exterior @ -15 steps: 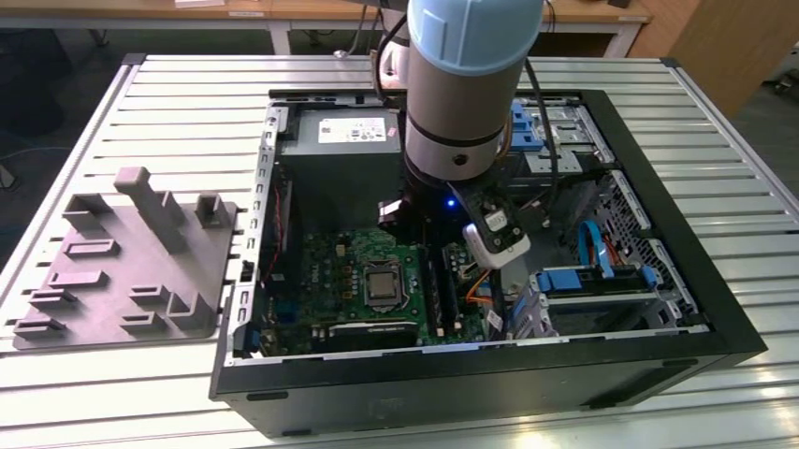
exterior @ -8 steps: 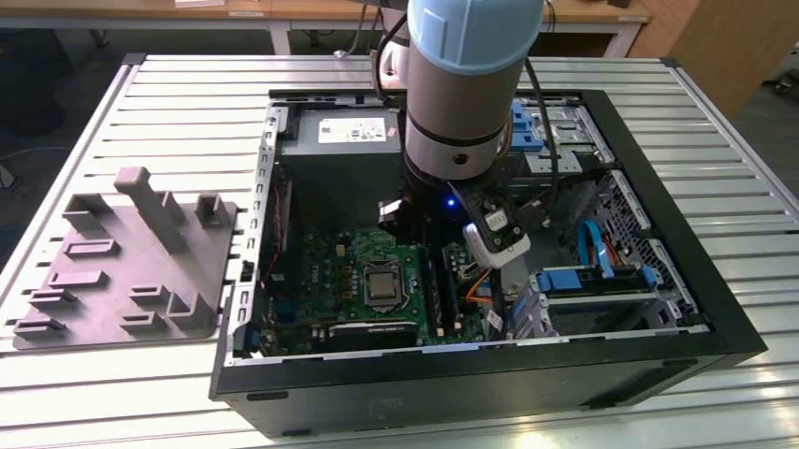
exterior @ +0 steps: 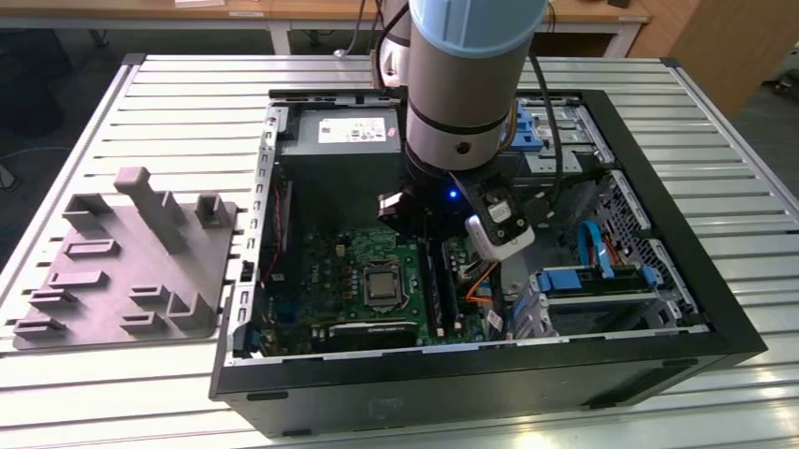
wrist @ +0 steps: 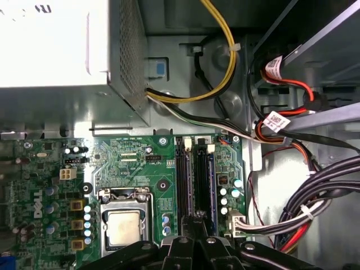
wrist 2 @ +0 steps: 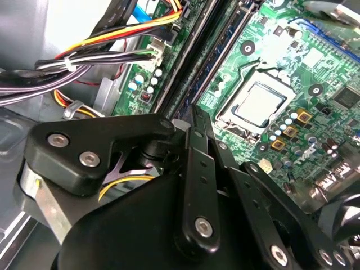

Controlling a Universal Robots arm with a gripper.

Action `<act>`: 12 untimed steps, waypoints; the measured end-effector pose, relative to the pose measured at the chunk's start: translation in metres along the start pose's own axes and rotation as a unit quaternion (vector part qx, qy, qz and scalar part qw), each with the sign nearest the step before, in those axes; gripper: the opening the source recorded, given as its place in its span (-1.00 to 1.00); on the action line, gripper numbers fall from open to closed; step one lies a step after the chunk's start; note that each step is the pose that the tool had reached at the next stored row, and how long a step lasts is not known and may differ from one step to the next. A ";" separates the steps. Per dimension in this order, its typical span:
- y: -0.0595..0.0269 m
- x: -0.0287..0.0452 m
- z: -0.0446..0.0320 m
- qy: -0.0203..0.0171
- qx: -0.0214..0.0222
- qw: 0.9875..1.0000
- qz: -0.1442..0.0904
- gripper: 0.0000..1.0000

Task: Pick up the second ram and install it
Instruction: 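Insert the second ram into the second slot, then press down the second ram until it locks into place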

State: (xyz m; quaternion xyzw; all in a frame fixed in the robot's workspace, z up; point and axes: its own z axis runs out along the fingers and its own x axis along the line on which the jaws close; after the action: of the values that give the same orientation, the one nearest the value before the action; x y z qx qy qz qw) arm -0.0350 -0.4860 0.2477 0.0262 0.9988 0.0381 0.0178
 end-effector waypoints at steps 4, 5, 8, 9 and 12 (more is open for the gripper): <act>0.0000 0.0000 -0.0001 0.000 0.000 1.000 0.000 -0.80; 0.0000 0.0000 -0.0001 0.000 0.000 1.000 0.000 -0.80; 0.0000 0.0000 -0.0003 0.000 0.000 1.000 0.000 -0.80; 0.0000 0.0000 -0.0006 0.000 0.000 1.000 0.000 -0.80; 0.0000 0.0000 -0.0006 0.000 0.000 1.000 0.000 -0.80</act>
State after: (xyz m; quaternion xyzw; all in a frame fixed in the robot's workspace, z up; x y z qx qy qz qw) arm -0.0350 -0.4860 0.2483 0.0261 0.9988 0.0381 0.0178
